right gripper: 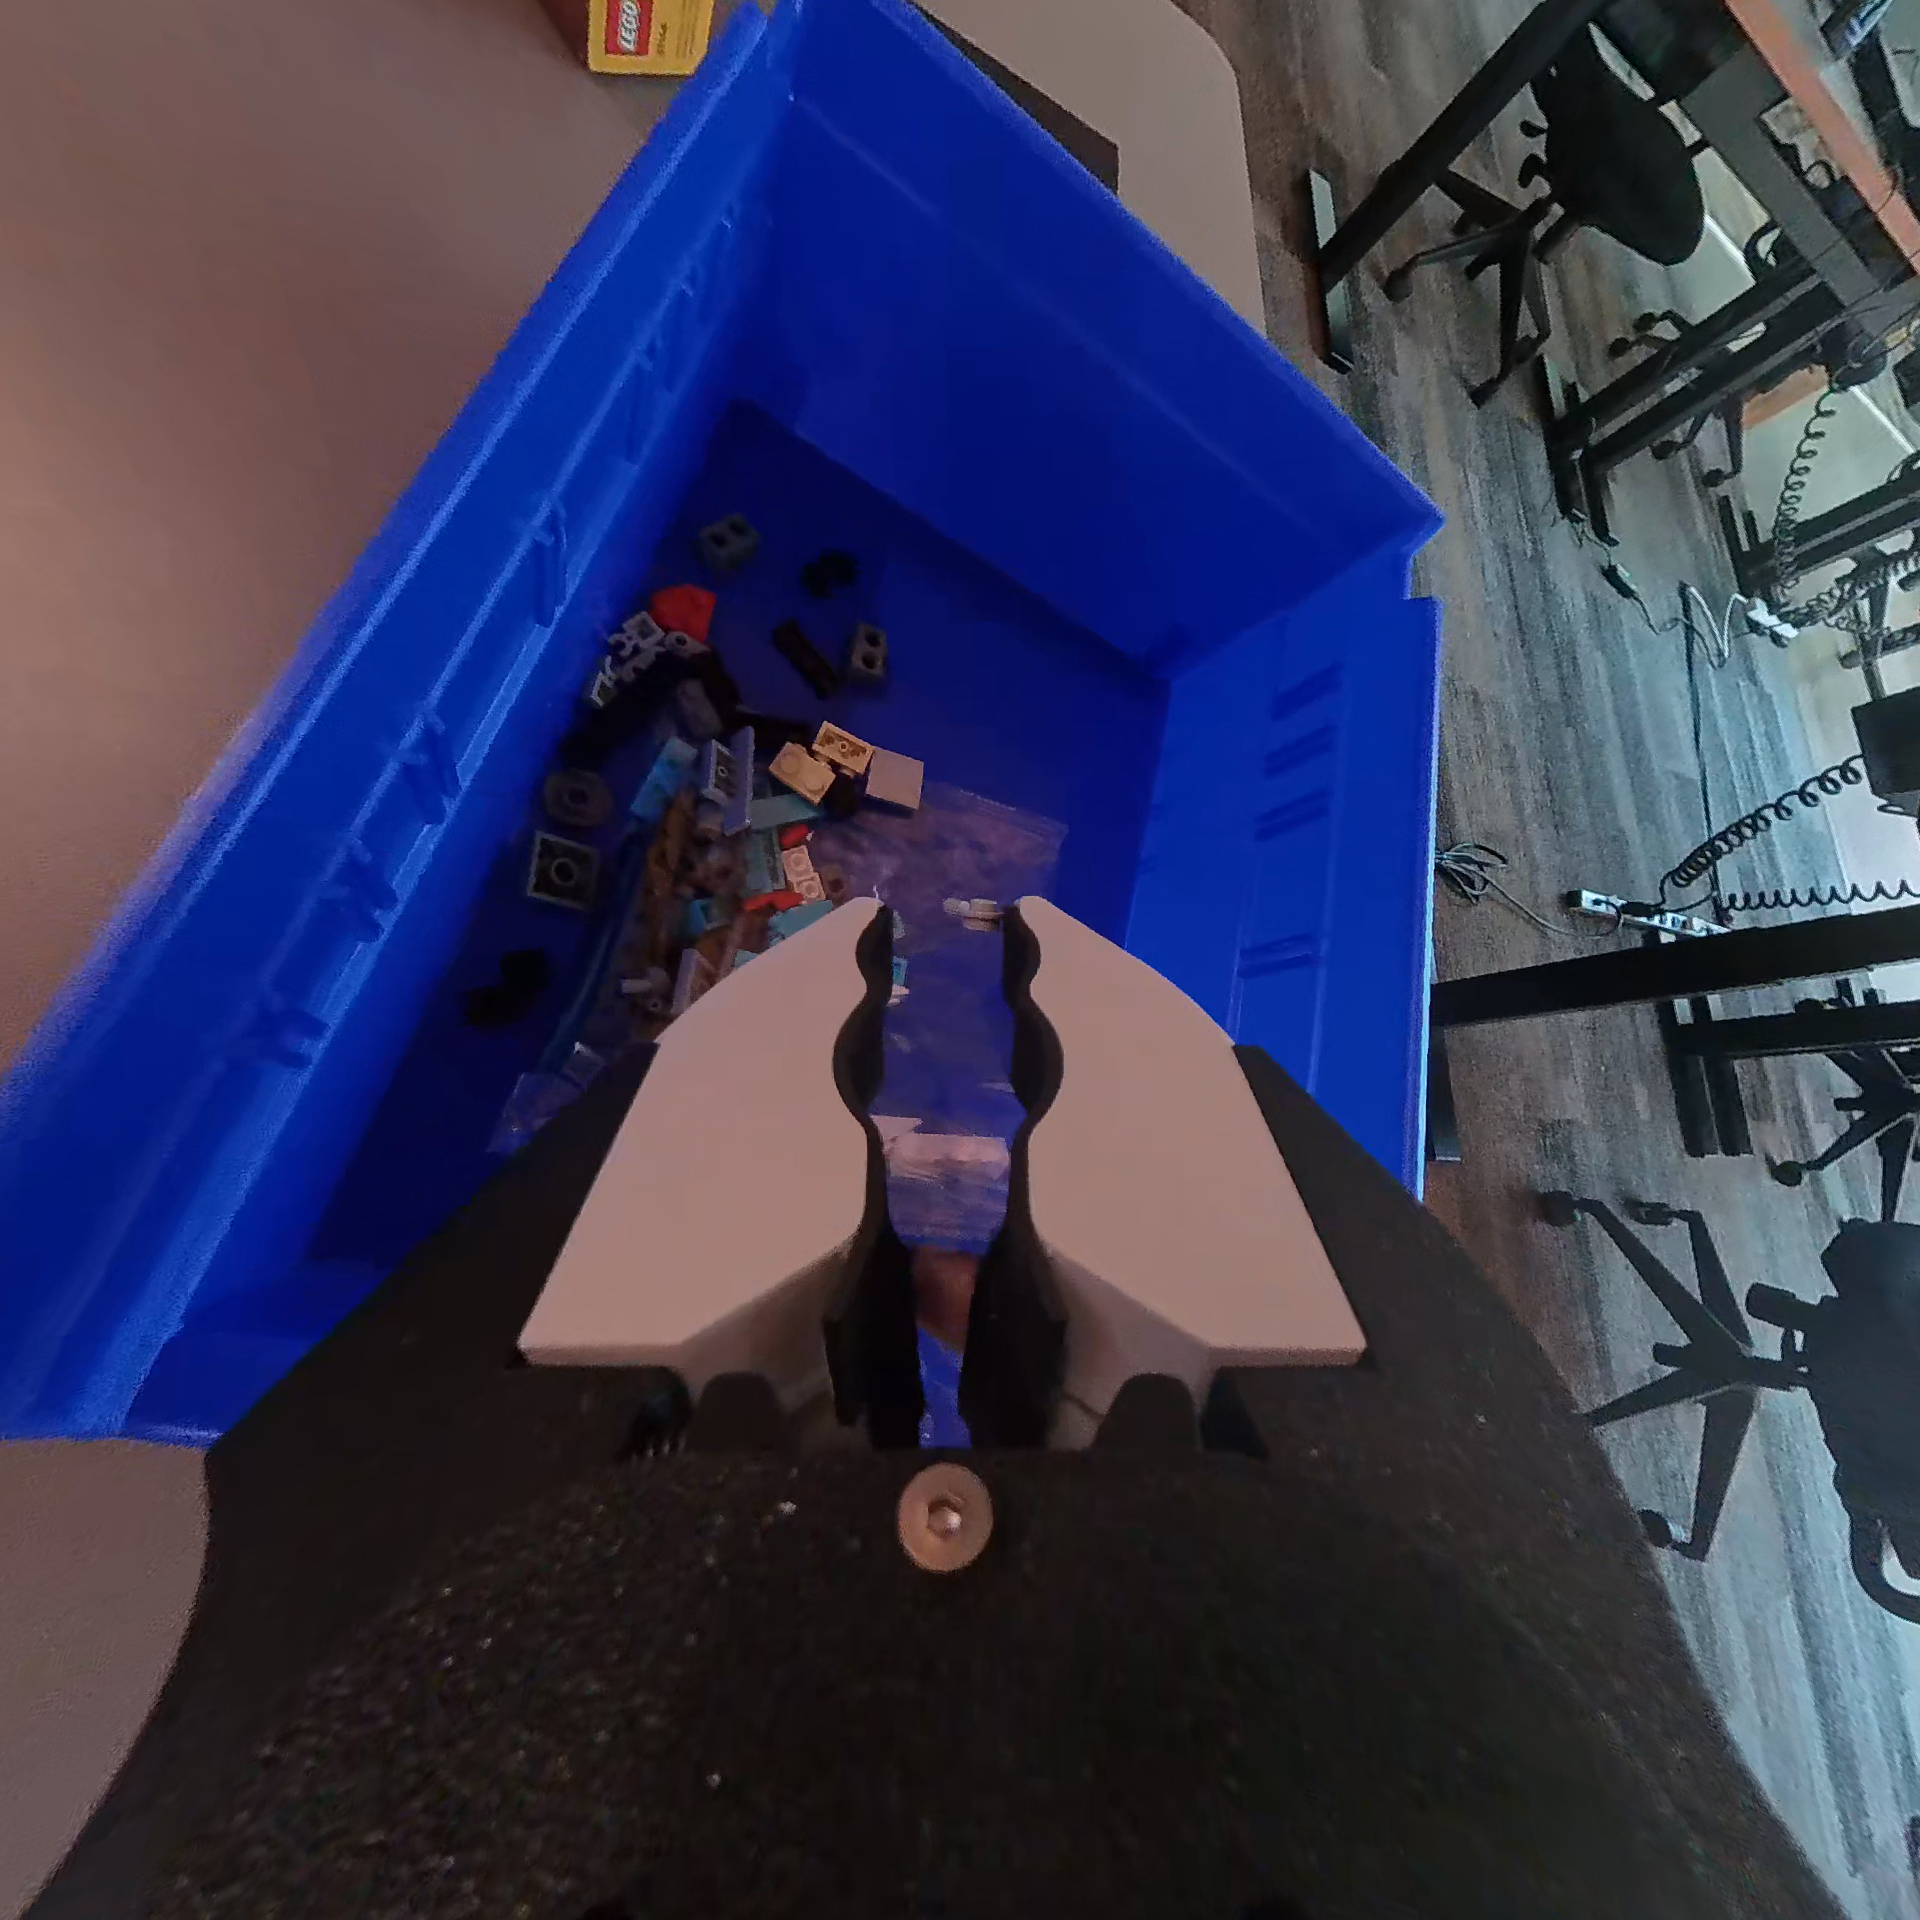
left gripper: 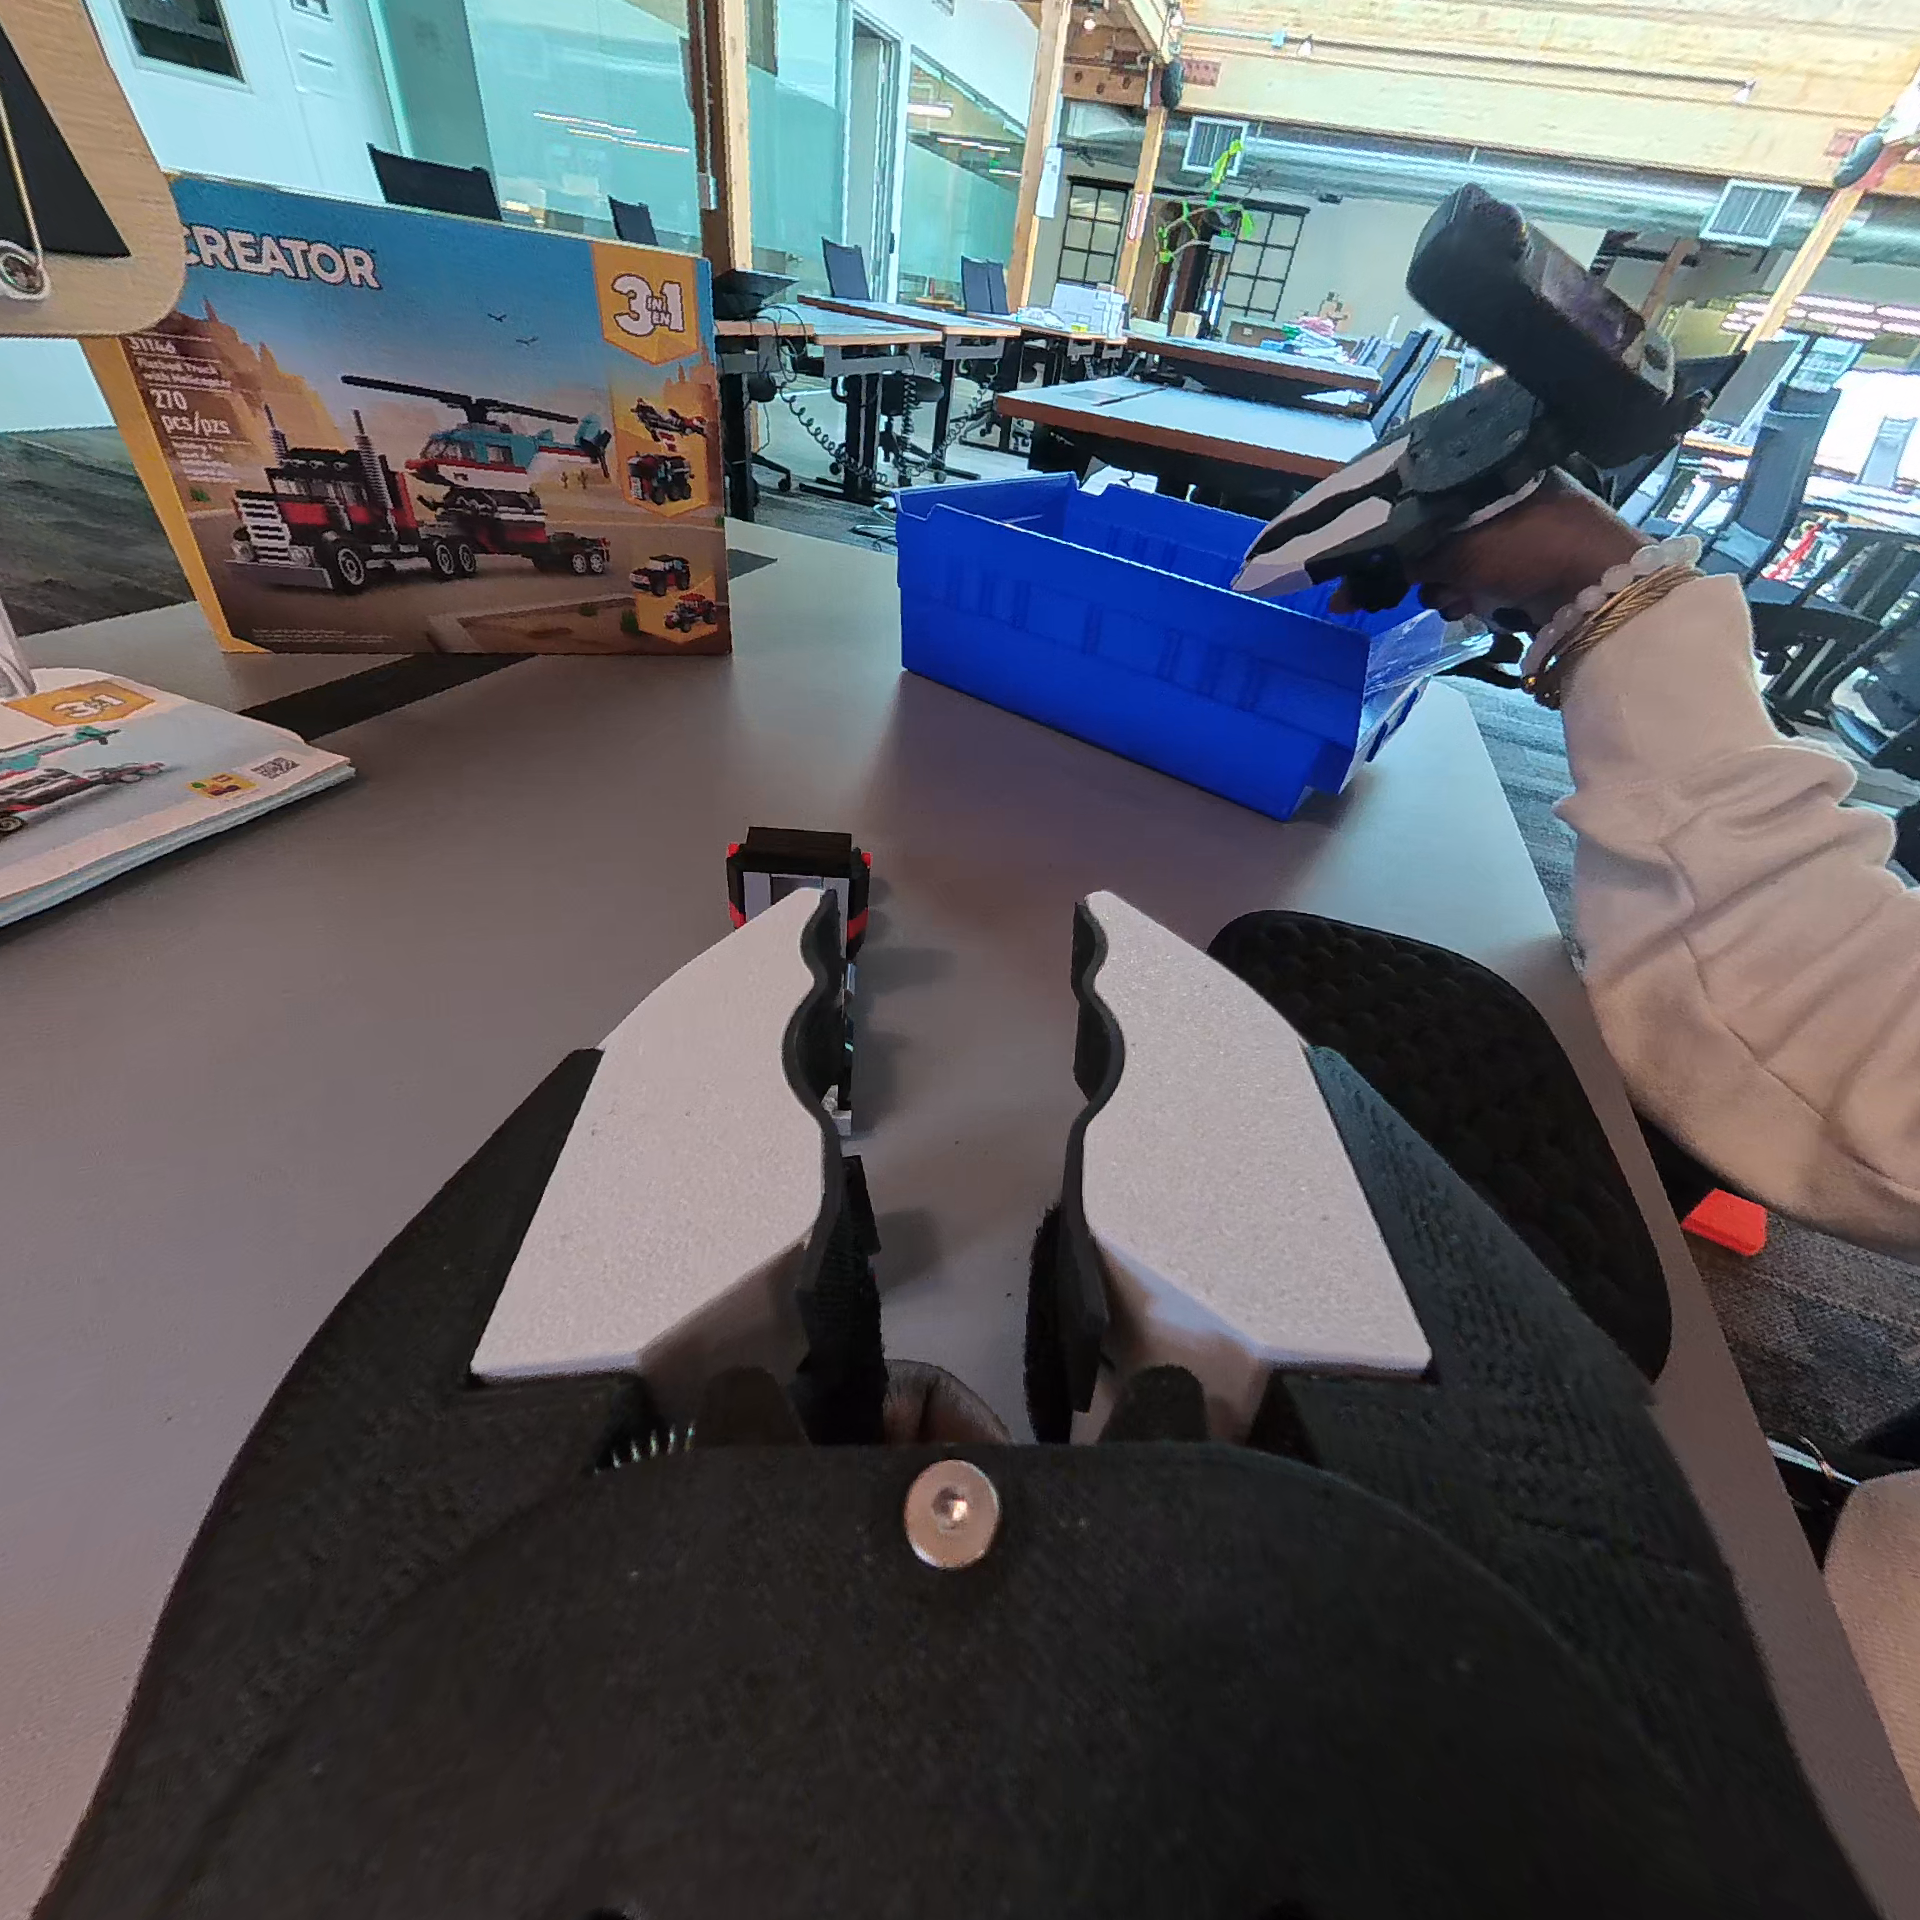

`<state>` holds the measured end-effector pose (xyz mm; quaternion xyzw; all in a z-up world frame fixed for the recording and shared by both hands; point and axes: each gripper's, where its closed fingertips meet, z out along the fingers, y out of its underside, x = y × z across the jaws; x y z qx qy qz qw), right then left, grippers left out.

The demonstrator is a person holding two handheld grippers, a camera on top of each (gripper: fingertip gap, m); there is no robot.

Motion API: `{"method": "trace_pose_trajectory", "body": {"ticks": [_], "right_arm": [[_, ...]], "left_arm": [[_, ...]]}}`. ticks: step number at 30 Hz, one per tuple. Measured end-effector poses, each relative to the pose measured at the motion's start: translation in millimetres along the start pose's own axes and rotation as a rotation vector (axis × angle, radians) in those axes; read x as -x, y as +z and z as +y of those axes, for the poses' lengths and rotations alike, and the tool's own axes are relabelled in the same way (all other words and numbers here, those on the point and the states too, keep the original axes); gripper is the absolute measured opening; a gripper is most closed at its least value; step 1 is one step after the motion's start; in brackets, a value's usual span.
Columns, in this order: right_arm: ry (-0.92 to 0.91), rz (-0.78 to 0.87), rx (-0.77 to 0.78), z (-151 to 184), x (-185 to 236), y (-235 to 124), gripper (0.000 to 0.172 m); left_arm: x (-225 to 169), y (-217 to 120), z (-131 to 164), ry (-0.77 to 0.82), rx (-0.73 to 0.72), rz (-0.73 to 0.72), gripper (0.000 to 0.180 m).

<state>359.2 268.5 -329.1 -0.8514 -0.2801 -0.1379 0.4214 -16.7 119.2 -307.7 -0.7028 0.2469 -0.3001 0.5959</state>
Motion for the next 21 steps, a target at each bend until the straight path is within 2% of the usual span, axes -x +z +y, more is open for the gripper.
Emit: {"method": "trace_pose_trajectory", "body": {"ticks": [14, 21], "right_arm": [[0.011, -0.034, -0.021, -8, 7, -2, 0.042], [0.012, -0.037, -0.039, -12, 9, -4, 0.047]], "left_arm": [[0, 0, 2, 0.019, 0.02, -0.007, 0.043], [1, 0, 3, 0.023, 0.022, -0.011, 0.043]]}}
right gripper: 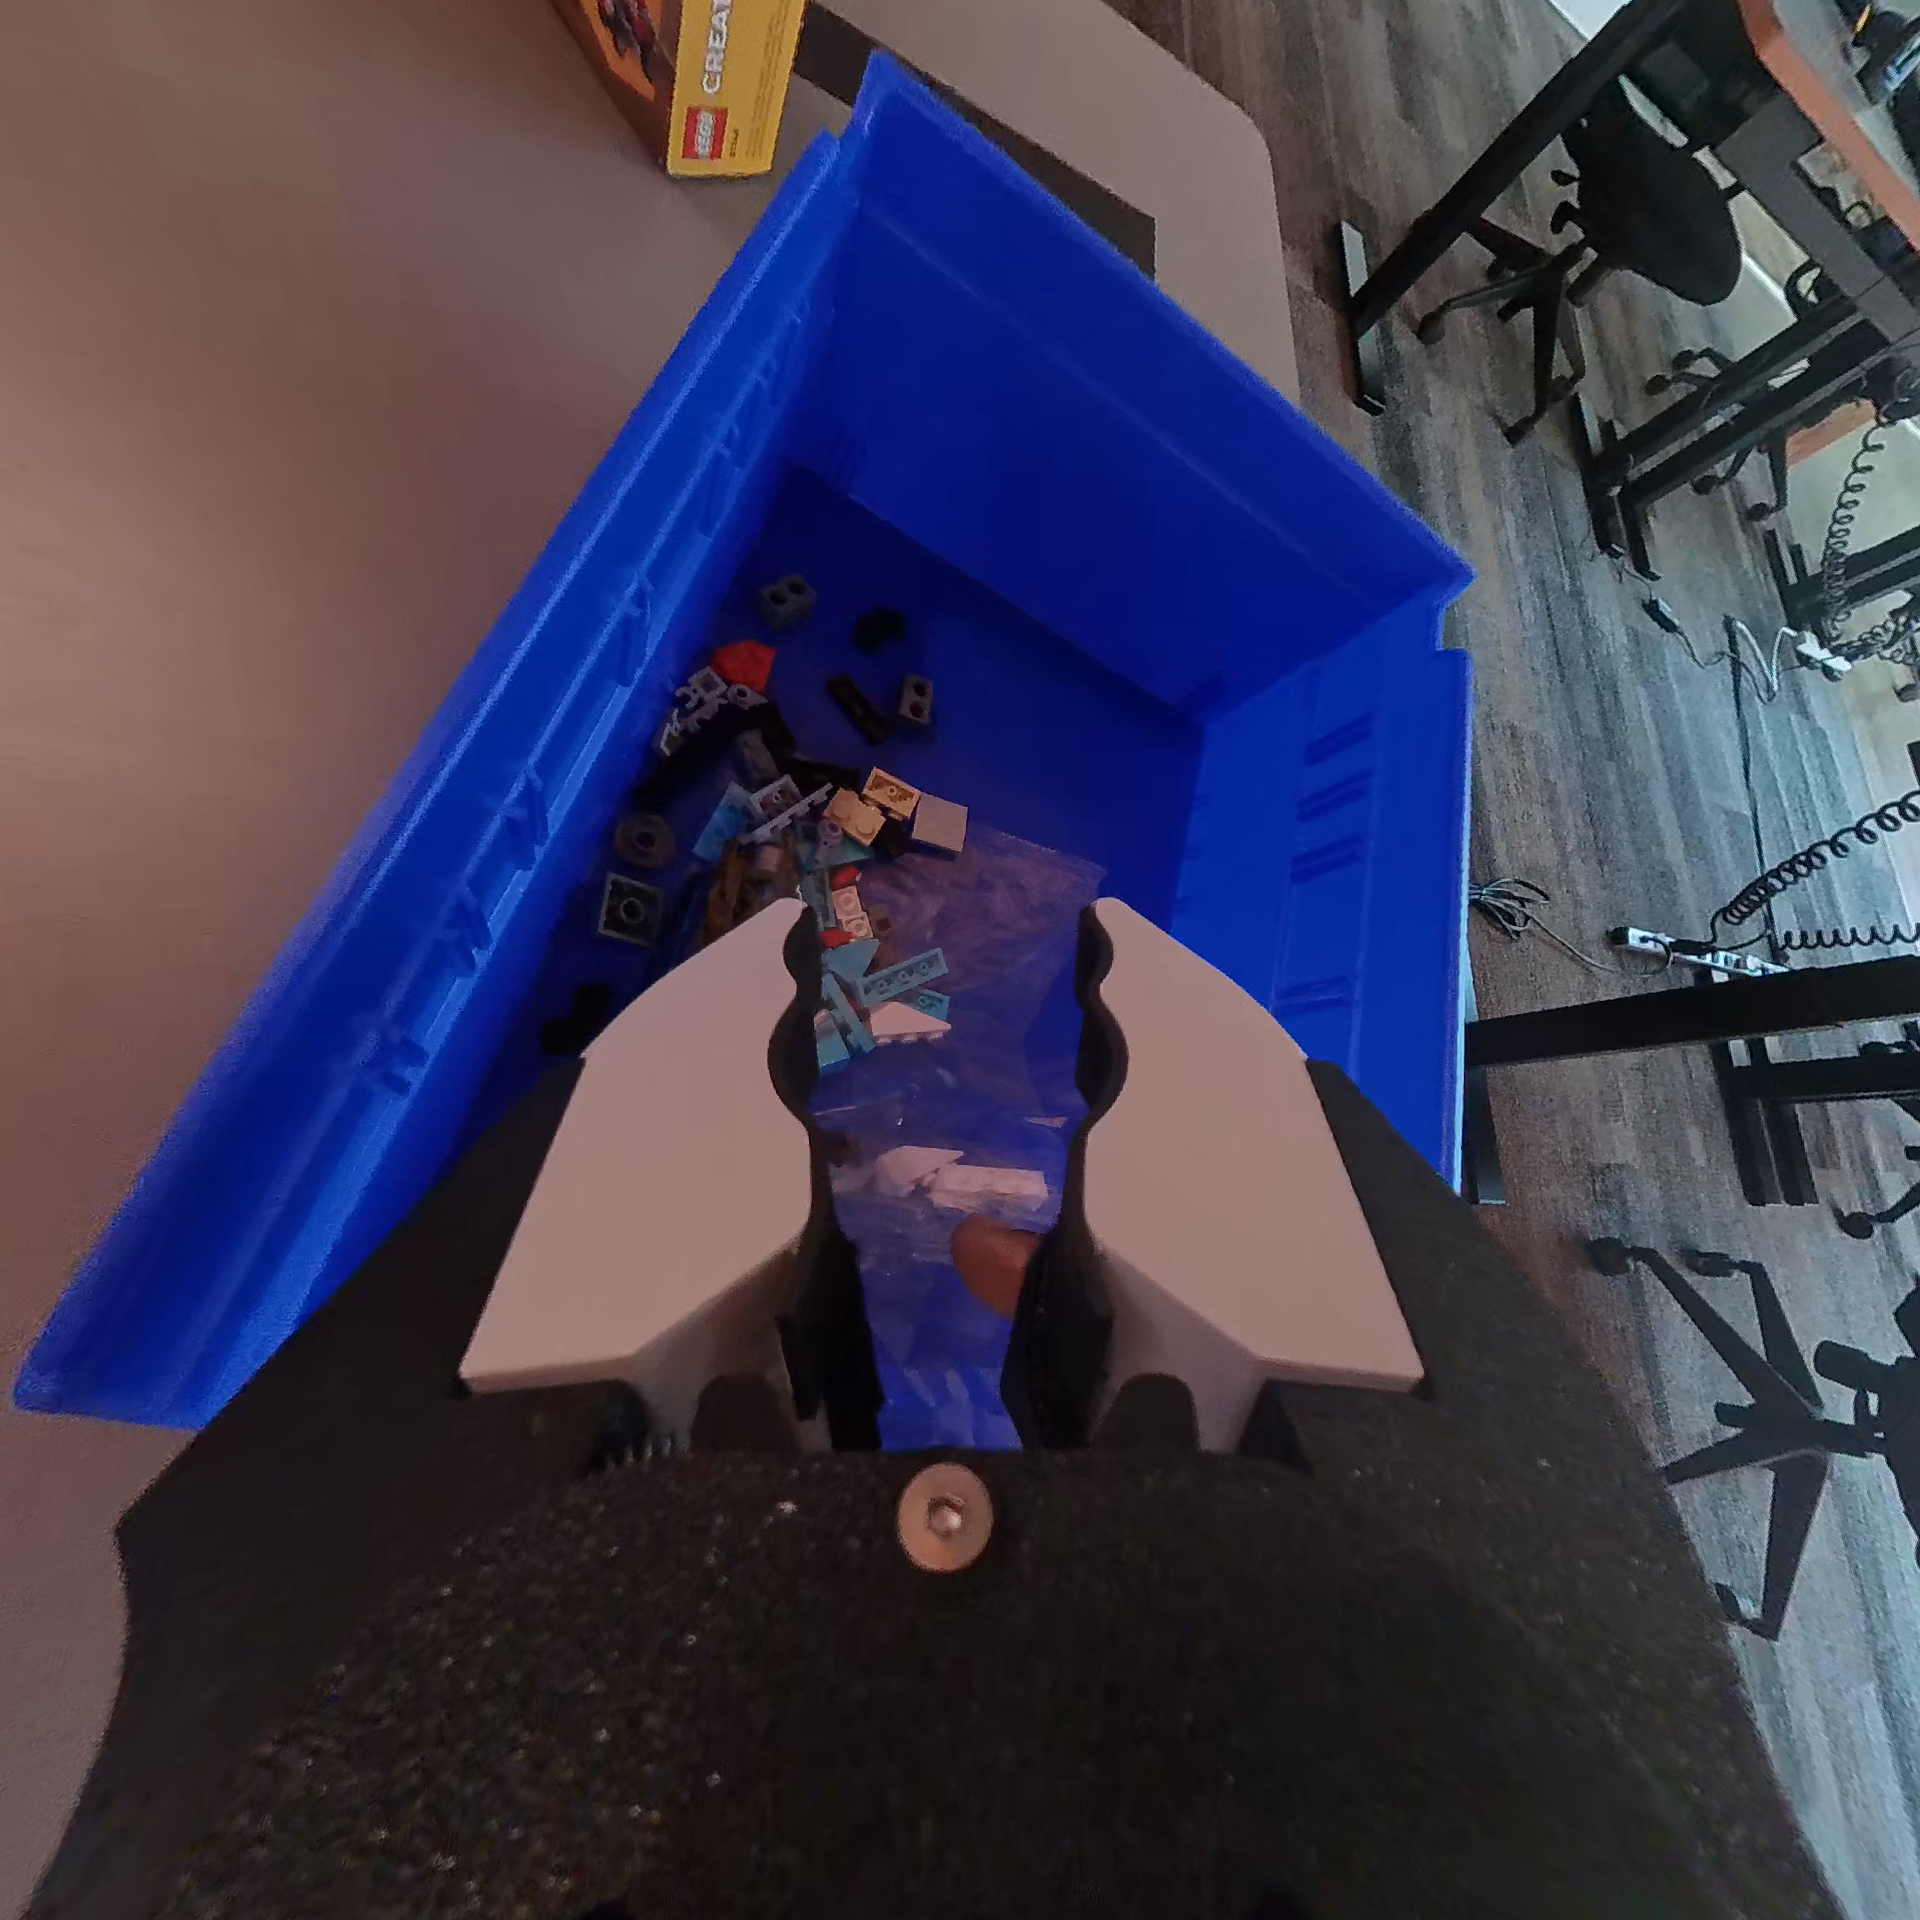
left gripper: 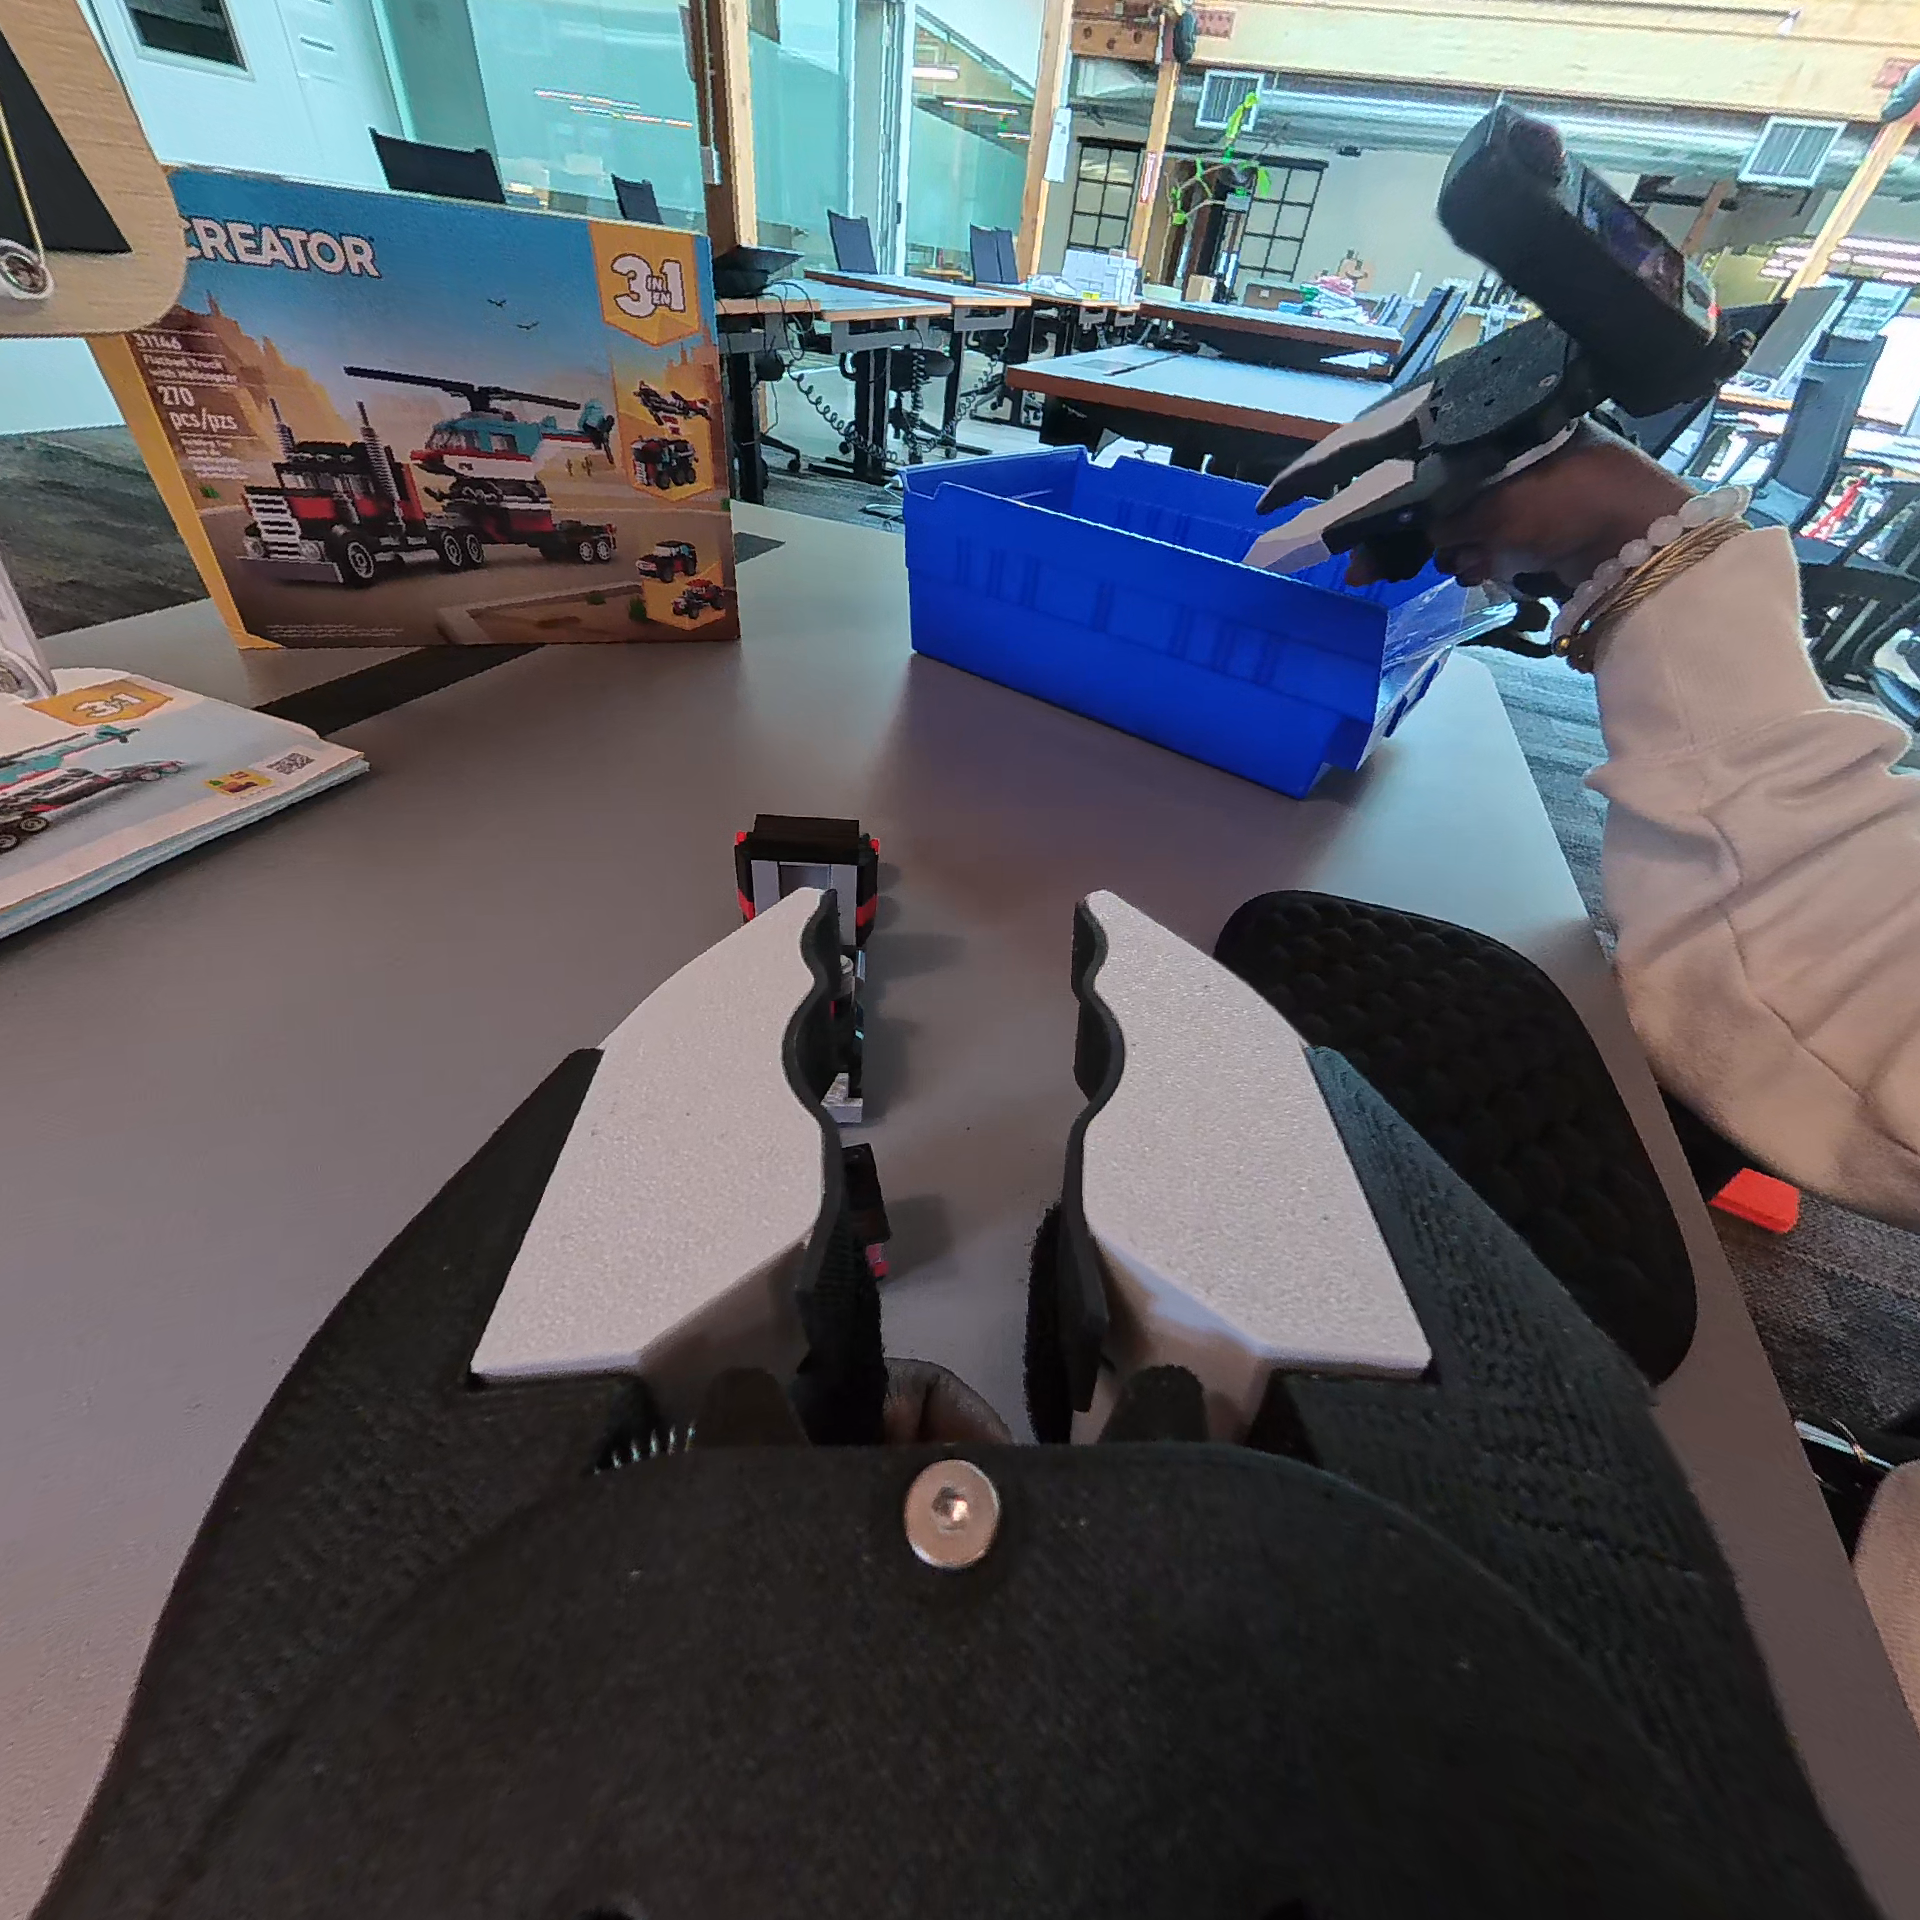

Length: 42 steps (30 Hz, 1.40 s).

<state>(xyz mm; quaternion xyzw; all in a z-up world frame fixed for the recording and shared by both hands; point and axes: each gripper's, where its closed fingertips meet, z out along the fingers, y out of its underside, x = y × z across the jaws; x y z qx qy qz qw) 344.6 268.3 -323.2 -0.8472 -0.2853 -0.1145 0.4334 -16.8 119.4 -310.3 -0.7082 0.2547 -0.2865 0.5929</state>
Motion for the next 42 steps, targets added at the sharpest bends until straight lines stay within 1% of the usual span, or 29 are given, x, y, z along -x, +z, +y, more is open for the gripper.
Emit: {"method": "trace_pose_trajectory", "body": {"ticks": [2, 4, 8, 10, 12, 15, 16, 18, 19, 20, 22, 23, 24, 26, 28, 31, 33, 36, 39, 42], "right_arm": [[0.011, -0.008, -0.046, -9, 2, -4, 0.049], [0.025, -0.056, -0.135, -26, 10, -13, 0.049], [0.016, -0.256, -0.358, -72, 50, -41, 0.045], [-0.033, -0.397, -0.494, -100, 84, -62, 0.042], [-0.107, -0.575, -0.618, -124, 128, -86, 0.041], [-0.227, -0.869, -0.742, -143, 199, -118, 0.041], [-0.253, -0.957, -0.764, -146, 220, -126, 0.041], [-0.287, -1.1, -0.775, -148, 256, -131, 0.041], [-0.292, -1.144, -0.772, -149, 270, -130, 0.041], [-0.283, -1.173, -0.762, -150, 282, -126, 0.04], [-0.259, -1.223, -0.728, -150, 302, -117, 0.038], [-0.246, -1.246, -0.712, -149, 311, -114, 0.037], [-0.241, -1.265, -0.695, -148, 318, -111, 0.036], [-0.236, -1.288, -0.664, -145, 329, -107, 0.033], [-0.26, -1.295, -0.601, -138, 338, -101, 0.028], [-0.319, -1.294, -0.533, -125, 345, -93, 0.022], [-0.376, -1.327, -0.524, -117, 349, -96, 0.018], [-0.493, -1.369, -0.547, -103, 356, -103, 0.018], [-0.586, -1.358, -0.511, -89, 366, -100, 0.018], [-0.702, -1.336, -0.484, -75, 374, -97, 0.018]], "left_arm": [[1, 0, 1, 0.011, 0.006, -0.012, 0.043], [3, 1, 3, 0.028, 0.02, -0.027, 0.043], [9, 2, 12, 0.069, 0.075, -0.07, 0.043], [11, 3, 17, 0.092, 0.111, -0.089, 0.043], [16, 4, 28, 0.135, 0.188, -0.127, 0.043], [33, -4, 55, 0.266, 0.412, -0.219, 0.055], [37, -7, 65, 0.282, 0.488, -0.23, 0.059], [32, -6, 84, 0.212, 0.569, -0.173, 0.06], [29, -4, 89, 0.175, 0.586, -0.145, 0.06], [29, -3, 93, 0.161, 0.598, -0.154, 0.06], [36, -2, 95, 0.194, 0.616, -0.204, 0.059], [38, -2, 96, 0.218, 0.623, -0.223, 0.053], [39, -2, 96, 0.242, 0.623, -0.235, 0.042], [38, 0, 95, 0.277, 0.607, -0.23, 0.038], [31, 2, 96, 0.303, 0.606, -0.175, 0.038], [11, 2, 96, 0.388, 0.593, -0.024, 0.038], [-2, 0, 97, 0.491, 0.584, 0.078, 0.038], [-17, -1, 100, 0.616, 0.56, 0.181, 0.038], [-30, -2, 102, 0.651, 0.533, 0.265, 0.038], [-32, -2, 102, 0.645, 0.528, 0.282, 0.038]]}}
